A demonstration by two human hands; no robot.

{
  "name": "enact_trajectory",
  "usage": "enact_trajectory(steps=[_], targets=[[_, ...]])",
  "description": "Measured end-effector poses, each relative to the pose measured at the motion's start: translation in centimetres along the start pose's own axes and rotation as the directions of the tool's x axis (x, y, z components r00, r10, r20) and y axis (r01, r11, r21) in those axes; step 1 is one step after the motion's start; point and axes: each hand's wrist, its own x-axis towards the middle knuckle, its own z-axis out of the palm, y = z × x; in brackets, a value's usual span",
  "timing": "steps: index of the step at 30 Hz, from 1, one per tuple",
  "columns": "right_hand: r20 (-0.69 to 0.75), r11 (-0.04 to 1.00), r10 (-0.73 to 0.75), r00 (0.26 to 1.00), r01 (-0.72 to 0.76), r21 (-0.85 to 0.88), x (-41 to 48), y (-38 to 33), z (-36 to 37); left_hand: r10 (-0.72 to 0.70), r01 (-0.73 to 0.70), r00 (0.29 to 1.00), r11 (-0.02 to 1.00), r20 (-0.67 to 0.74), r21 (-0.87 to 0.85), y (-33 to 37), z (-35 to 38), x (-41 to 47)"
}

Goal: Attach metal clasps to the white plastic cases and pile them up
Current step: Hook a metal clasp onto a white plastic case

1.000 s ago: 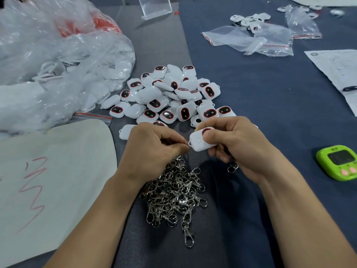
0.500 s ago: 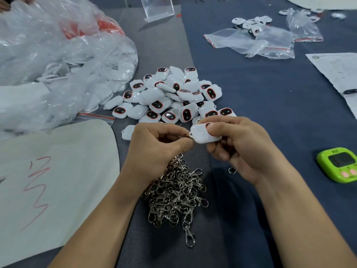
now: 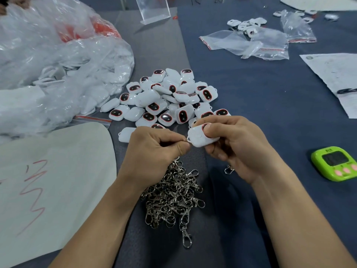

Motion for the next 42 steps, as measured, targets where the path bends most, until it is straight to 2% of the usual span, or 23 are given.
enact_trajectory(steps=[3, 6, 8, 9, 11, 13, 15, 17, 19, 22, 26, 29, 31, 33, 34, 37, 42], targets=[[-0.019, 0.996, -0.027, 0.999, 0.025, -0.084, 0.1, 0.2, 0.2, 0.122, -0.122, 0.992, 0.968, 0.015, 0.218, 0.0, -0.2, -0.3], [-0.045, 0.983, -0.078, 0.996, 0.069, -0.171, 0.2, 0.5, 0.8, 0.237, -0.245, 0.969, 0.861, 0.074, 0.446, -0.2, -0.2, -0.2], [-0.074, 0.974, -0.125, 0.989, 0.108, -0.199, 0.2, 0.7, 1.2, 0.272, -0.286, 0.956, 0.797, 0.107, 0.533, -0.3, -0.1, -0.1], [-0.086, 0.974, -0.138, 0.987, 0.119, -0.192, 0.3, 0.7, 1.4, 0.256, -0.267, 0.962, 0.805, 0.095, 0.53, -0.4, 0.0, -0.1], [-0.101, 0.986, -0.123, 0.987, 0.111, -0.121, 0.3, 0.7, 1.4, 0.134, -0.122, 0.991, 0.922, -0.009, 0.367, -0.7, 0.1, -0.1], [-0.095, 0.997, -0.077, 0.993, 0.076, -0.009, 0.3, 0.5, 1.2, -0.027, 0.033, 0.997, 0.996, -0.076, 0.077, -0.7, 0.1, 0.2], [-0.071, 0.994, -0.028, 0.997, 0.035, 0.102, 0.3, 0.4, 1.0, -0.098, 0.092, 0.994, 0.987, -0.038, -0.134, -0.5, 0.3, 0.4], [-0.038, 0.98, 0.003, 0.999, 0.004, 0.199, 0.2, 0.3, 1.3, -0.134, 0.135, 0.991, 0.954, 0.021, -0.266, -0.3, 0.7, 0.5], [-0.02, 0.96, 0.017, 1.0, -0.011, 0.28, 0.2, 0.3, 1.6, -0.162, 0.165, 0.986, 0.922, 0.036, -0.351, -0.2, 0.9, 0.5], [-0.002, 0.941, 0.033, 0.999, -0.03, 0.337, 0.3, 0.5, 2.0, -0.166, 0.142, 0.986, 0.907, -0.028, -0.397, -0.3, 0.8, 0.5], [-0.025, 0.947, 0.062, 0.998, -0.051, 0.318, 0.3, 0.6, 2.1, -0.025, -0.003, 0.994, 0.965, -0.104, -0.263, 0.0, 0.8, 0.3], [-0.122, 0.979, 0.018, 0.992, 0.007, 0.204, 0.4, 0.8, 2.0, -0.003, -0.016, 0.991, 0.99, -0.137, -0.137, -0.2, 0.5, 0.1], [-0.191, 0.995, -0.095, 0.977, 0.1, 0.015, 0.5, 1.1, 1.9, 0.034, -0.027, 0.992, 0.998, -0.118, 0.058, -0.6, 0.3, 0.0], [-0.211, 0.961, -0.218, 0.953, 0.172, -0.214, 0.5, 1.5, 2.1, 0.108, -0.086, 0.992, 0.953, -0.06, 0.29, -0.7, 0.1, -0.2], [-0.209, 0.945, -0.248, 0.946, 0.188, -0.269, 0.5, 1.6, 2.1, 0.148, -0.123, 0.988, 0.916, -0.036, 0.381, -0.6, 0.1, -0.2], [-0.209, 0.957, -0.245, 0.947, 0.202, -0.209, 0.5, 1.4, 2.1, 0.254, -0.213, 0.967, 0.818, -0.003, 0.534, -0.4, -0.1, -0.2], [-0.172, 0.989, -0.043, 0.984, 0.067, 0.136, 0.5, 1.0, 1.8, 0.321, -0.262, 0.947, 0.816, -0.028, 0.515, 0.0, -0.1, -0.3]])
